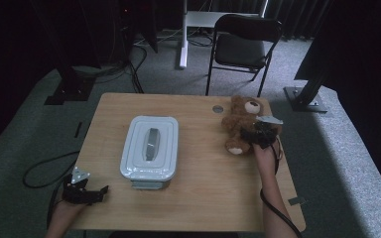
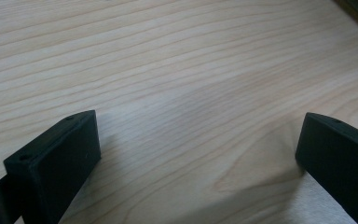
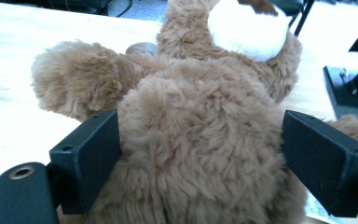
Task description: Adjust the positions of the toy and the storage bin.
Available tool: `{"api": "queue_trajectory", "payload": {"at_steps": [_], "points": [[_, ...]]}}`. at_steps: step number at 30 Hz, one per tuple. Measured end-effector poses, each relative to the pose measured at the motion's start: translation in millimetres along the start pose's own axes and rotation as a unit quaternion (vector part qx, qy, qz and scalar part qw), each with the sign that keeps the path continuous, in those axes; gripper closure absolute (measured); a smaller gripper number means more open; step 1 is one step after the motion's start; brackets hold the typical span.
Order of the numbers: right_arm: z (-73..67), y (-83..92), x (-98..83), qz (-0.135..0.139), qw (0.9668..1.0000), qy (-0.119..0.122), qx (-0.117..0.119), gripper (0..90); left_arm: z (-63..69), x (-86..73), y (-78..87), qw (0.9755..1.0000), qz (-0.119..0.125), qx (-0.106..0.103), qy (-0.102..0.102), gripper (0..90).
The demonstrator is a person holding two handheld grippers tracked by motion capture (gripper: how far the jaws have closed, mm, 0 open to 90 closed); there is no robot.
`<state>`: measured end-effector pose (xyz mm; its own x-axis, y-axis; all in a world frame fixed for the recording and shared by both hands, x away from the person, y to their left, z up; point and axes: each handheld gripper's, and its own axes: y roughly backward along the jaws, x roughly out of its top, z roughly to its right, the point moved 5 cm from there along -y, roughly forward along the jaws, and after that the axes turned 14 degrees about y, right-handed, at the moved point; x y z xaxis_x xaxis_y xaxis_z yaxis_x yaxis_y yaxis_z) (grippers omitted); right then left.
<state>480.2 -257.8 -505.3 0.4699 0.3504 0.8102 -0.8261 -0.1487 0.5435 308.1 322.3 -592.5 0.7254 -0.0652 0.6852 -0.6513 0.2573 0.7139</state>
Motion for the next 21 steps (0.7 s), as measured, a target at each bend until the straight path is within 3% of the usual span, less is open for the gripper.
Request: {"api": "queue_trajectory", "payload": {"at_steps": [4, 9, 10, 12, 21], "points": [[-2.3, 12.0, 4.3, 0.017, 0.9995, -0.009, 0.026, 13.0, 4.3, 1.9, -1.2, 0.9998, 0.002, -0.019, 0.003, 0.5], [-8.5, 23.7, 7.9, 0.036, 0.9989, -0.009, 0.030, 13.1, 7.1, 4.9, -2.8, 0.9997, 0.007, -0.023, 0.005, 0.5], [-14.3, 28.1, 10.8, 0.044, 0.9985, -0.002, 0.032, 13.1, 8.2, 9.8, -4.3, 0.9998, 0.012, -0.013, 0.002, 0.5], [-19.5, 30.1, 13.4, 0.046, 0.9984, 0.005, 0.033, 13.1, 9.8, 13.8, -3.7, 0.9998, 0.015, -0.015, 0.000, 0.5], [-48.6, 30.1, 23.1, 0.058, 0.9954, 0.005, 0.076, 13.1, 10.2, 30.4, -7.2, 0.9994, 0.028, -0.016, 0.006, 0.5]]}}
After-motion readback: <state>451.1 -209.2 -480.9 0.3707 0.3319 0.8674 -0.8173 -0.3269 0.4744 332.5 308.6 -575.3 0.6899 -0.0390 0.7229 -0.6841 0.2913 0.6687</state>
